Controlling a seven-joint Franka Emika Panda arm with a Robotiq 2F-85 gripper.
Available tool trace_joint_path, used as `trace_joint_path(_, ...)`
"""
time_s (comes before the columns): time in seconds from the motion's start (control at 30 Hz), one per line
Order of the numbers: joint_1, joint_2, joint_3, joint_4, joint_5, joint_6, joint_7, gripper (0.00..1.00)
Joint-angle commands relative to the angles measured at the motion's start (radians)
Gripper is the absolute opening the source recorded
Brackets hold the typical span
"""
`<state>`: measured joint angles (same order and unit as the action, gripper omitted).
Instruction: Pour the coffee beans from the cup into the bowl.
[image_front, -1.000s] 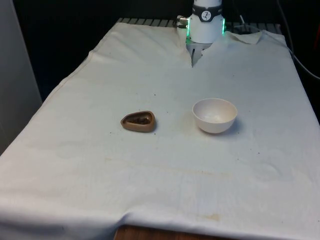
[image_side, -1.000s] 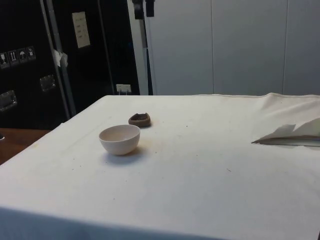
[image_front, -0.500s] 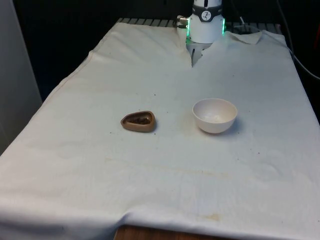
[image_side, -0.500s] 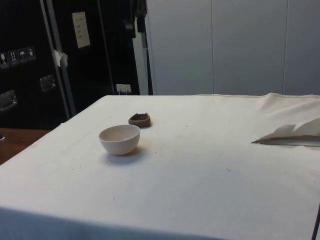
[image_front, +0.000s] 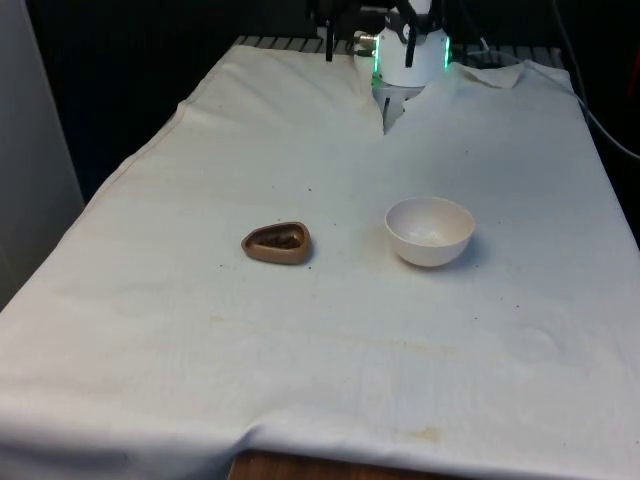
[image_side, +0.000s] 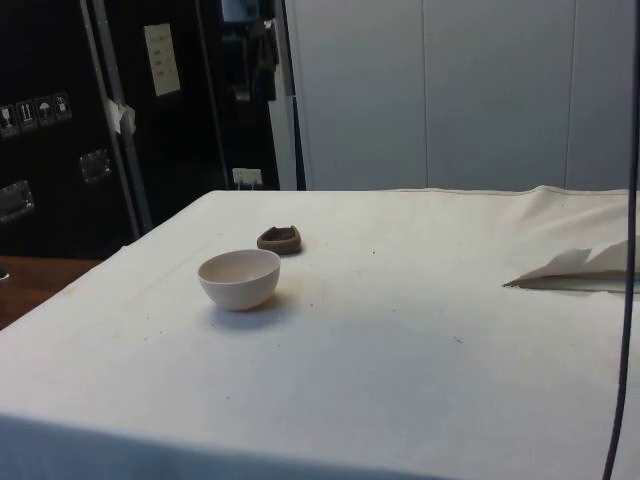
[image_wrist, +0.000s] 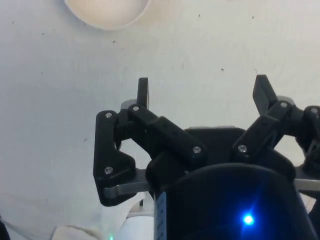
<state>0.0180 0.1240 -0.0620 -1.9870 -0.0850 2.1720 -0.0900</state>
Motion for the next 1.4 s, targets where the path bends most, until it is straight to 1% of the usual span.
trace_joint_path(0.0, -0.003, 0.011, -0.004, 0.001, -0.007, 0.013, 0.001, 1.0)
trace_joint_path(0.07, -0.005, 0.026, -0.008, 0.001, -0.006, 0.028, -0.004, 1.0)
trace_joint_path(0.1, -0.002, 0.018, -0.005, 0.001, 0.0, 0.015, -0.002, 1.0)
trace_joint_path(0.17, -0.007, 0.049, -0.018, 0.0, -0.002, 0.051, -0.015, 1.0)
trace_joint_path(0.27, -0.011, 0.067, -0.029, -0.004, 0.001, 0.073, -0.027, 1.0)
trace_joint_path(0.4, -0.013, 0.097, -0.044, -0.006, 0.004, 0.103, -0.042, 1.0)
trace_joint_path(0.43, -0.011, 0.105, -0.045, -0.003, 0.003, 0.107, -0.04, 1.0)
trace_joint_path(0.47, -0.011, 0.099, -0.046, -0.004, 0.0, 0.096, -0.038, 1.0)
trace_joint_path(0.5, -0.01, 0.113, -0.046, 0.001, 0.001, 0.112, -0.038, 1.0)
trace_joint_path(0.67, -0.003, 0.16, -0.044, 0.025, -0.01, 0.134, -0.023, 1.0)
trace_joint_path(0.73, -0.002, 0.191, -0.044, 0.045, -0.014, 0.143, -0.018, 1.0)
trace_joint_path(0.77, -0.005, 0.184, -0.041, 0.042, -0.003, 0.138, -0.028, 1.0)
trace_joint_path(0.8, -0.001, 0.199, -0.045, 0.051, -0.015, 0.145, -0.017, 1.0)
trace_joint_path(0.83, -0.001, 0.207, -0.045, 0.055, -0.015, 0.149, -0.018, 1.0)
trace_joint_path(0.9, -0.002, 0.224, -0.047, 0.058, -0.014, 0.162, -0.02, 1.0)
trace_joint_path(0.97, -0.007, 0.229, -0.049, 0.053, -0.009, 0.175, -0.028, 1.0)
trace_joint_path(1.03, -0.009, 0.231, -0.053, 0.045, -0.005, 0.189, -0.034, 1.0)
trace_joint_path(1.07, -0.006, 0.234, -0.054, 0.053, -0.003, 0.172, -0.033, 1.0)
trace_joint_path(1.1, -0.009, 0.235, -0.055, 0.042, -0.004, 0.196, -0.037, 1.0)
trace_joint_path(1.17, -0.011, 0.24, -0.058, 0.036, -0.002, 0.21, -0.04, 1.0)
trace_joint_path(1.23, -0.014, 0.253, -0.061, 0.028, 0.0, 0.237, -0.045, 1.0)
trace_joint_path(1.37, -0.014, 0.27, -0.064, 0.025, 0.0, 0.262, -0.045, 1.0)
